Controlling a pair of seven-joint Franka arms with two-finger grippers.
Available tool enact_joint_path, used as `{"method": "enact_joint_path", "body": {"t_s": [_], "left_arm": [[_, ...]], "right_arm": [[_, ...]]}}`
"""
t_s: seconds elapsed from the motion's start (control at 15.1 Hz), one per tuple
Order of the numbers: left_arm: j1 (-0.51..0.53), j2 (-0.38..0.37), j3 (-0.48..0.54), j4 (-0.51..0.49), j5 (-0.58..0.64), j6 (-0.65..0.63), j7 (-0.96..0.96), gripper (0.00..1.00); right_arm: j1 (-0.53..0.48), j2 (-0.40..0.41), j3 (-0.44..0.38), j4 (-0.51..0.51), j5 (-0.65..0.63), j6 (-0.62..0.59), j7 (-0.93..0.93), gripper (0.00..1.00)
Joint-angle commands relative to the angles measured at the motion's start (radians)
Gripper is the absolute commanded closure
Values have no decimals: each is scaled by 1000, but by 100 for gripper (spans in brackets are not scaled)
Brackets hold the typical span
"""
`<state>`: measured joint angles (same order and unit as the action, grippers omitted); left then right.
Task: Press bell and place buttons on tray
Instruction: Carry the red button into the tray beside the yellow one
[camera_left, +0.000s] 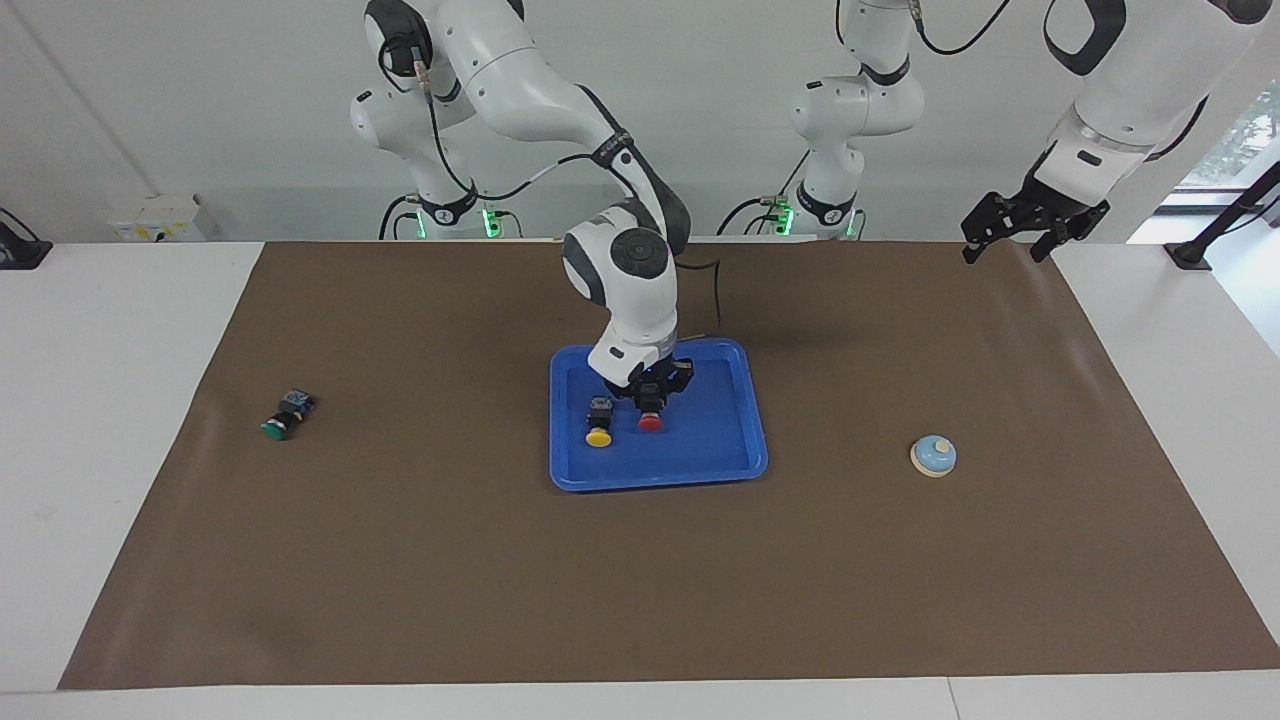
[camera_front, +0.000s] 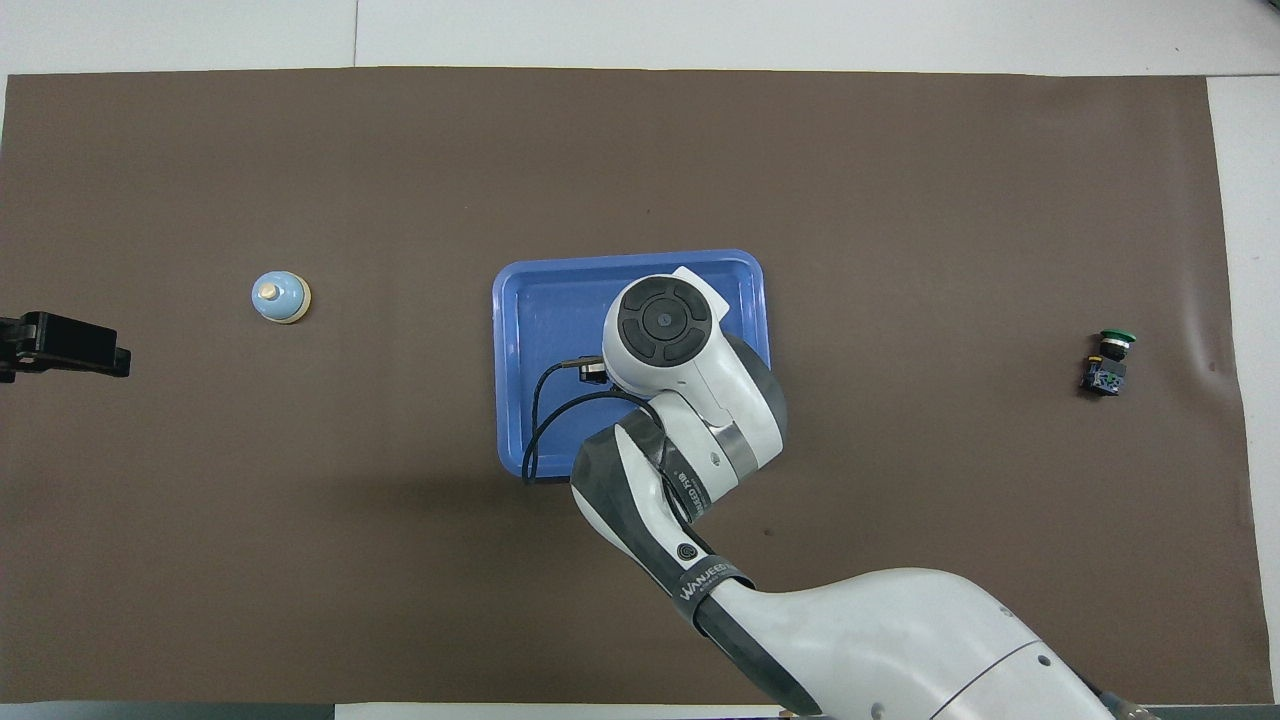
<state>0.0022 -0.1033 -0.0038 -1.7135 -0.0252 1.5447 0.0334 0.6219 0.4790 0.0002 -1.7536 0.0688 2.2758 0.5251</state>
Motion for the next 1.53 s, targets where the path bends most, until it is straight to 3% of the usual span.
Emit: {"method": "enact_joint_path", "body": {"t_s": [0.0,0.13,0.2,0.27,0.33,0.73,0.93,1.13,1.46], "left_arm": [[-2,4,5,15,-10,-14,5,0],[-2,4,5,15,-10,-14,5,0],[-2,4,5,15,-10,-14,5,0],[-2,4,5,15,-10,-14,5,0],[-2,4,5,15,-10,-14,5,0],[-2,4,5,15,-10,-14,5,0],[-2,4,5,15,-10,-14,5,0],[-2,4,5,15,-10,-14,5,0],[-2,4,5,15,-10,-14,5,0]], "right_arm": [[-7,-30,4,-67,11,57,-30,100],[-2,-31,4,-79,11,71,-28,100],[-1,-33,4,-80,12,71,-25,85],[-1,-33,4,-80,12,70,-22,18],[1,-33,4,-73,14,62,-19,0],[-16,-46,1,67,25,-149,19,0],[-80,-140,-2,86,23,-268,19,0],[-204,-223,-6,83,19,-375,10,0],[-437,-255,-9,63,-15,-469,-95,0]]}}
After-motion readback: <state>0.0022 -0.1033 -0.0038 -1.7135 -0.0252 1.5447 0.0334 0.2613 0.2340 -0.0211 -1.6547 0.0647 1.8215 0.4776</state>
